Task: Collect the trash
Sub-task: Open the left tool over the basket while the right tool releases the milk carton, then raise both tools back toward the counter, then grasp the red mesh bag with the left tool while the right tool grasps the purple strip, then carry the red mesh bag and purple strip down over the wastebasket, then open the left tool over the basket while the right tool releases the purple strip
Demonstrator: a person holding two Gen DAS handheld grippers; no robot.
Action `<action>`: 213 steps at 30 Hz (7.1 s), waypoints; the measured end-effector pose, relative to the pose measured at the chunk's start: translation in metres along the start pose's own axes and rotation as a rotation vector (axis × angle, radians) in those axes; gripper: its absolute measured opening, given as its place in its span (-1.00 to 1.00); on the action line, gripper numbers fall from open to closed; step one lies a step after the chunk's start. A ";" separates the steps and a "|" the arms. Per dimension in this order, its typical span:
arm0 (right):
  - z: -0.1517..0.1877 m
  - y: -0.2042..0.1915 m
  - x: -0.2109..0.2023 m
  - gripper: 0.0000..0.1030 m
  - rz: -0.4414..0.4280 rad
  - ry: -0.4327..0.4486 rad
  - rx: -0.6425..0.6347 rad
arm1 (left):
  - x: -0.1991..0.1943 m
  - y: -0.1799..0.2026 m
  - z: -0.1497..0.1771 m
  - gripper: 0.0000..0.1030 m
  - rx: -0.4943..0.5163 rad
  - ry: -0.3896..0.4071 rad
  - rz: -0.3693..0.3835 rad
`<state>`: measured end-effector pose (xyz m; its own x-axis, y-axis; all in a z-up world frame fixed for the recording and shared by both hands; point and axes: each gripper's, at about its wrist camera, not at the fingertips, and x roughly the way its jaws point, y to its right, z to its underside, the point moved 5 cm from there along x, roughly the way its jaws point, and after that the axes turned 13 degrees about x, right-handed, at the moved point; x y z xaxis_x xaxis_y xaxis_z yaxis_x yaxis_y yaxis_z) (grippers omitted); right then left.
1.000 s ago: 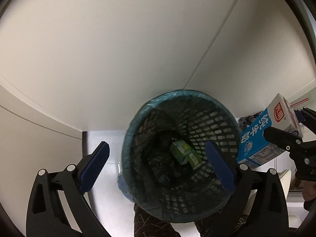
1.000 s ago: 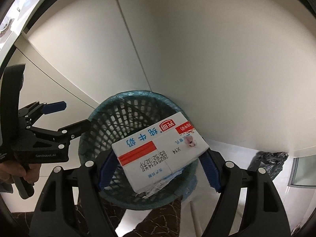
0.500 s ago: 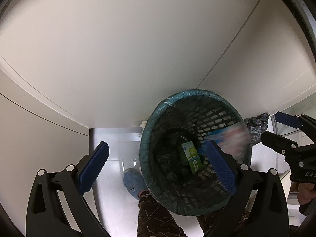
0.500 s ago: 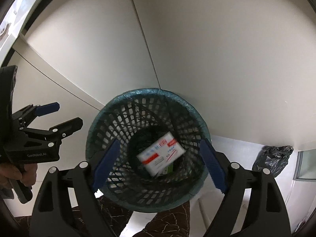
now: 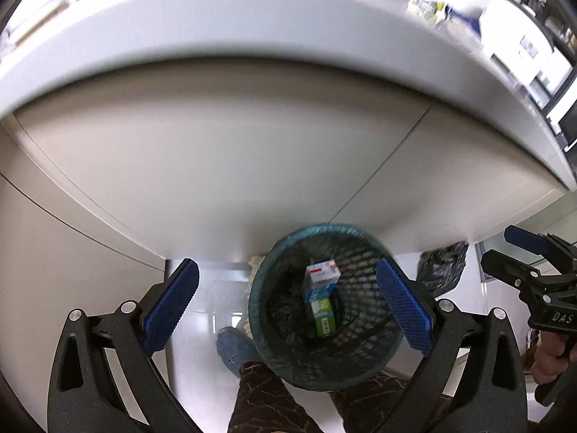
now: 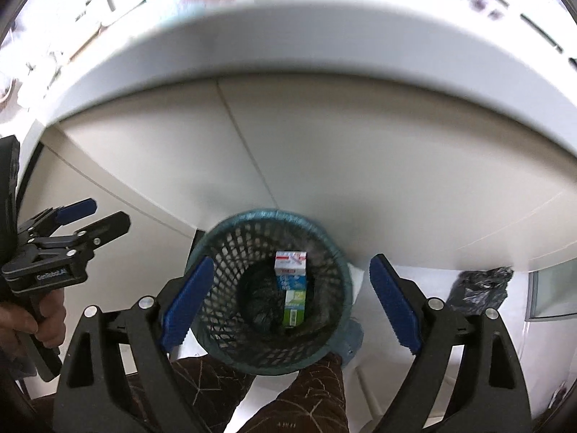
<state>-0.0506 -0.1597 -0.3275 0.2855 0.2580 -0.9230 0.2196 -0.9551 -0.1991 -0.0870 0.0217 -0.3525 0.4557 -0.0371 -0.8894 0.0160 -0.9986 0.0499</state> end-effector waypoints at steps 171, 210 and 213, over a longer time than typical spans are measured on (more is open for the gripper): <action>-0.009 -0.005 -0.077 -0.77 0.038 -0.018 0.012 | -0.075 0.067 -0.029 -0.75 0.103 -0.043 0.143; 0.099 0.041 0.112 -0.77 0.103 -0.140 0.097 | 0.147 0.081 0.084 -0.74 0.190 -0.295 0.179; 0.100 0.040 0.111 -0.77 0.107 -0.135 0.088 | 0.149 0.084 0.084 -0.64 0.208 -0.300 0.174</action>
<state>-0.1032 -0.1837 -0.4708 0.1734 0.1385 -0.9751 0.1105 -0.9865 -0.1205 -0.0922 -0.0711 -0.5193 0.1550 -0.1848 -0.9705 -0.2326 -0.9616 0.1460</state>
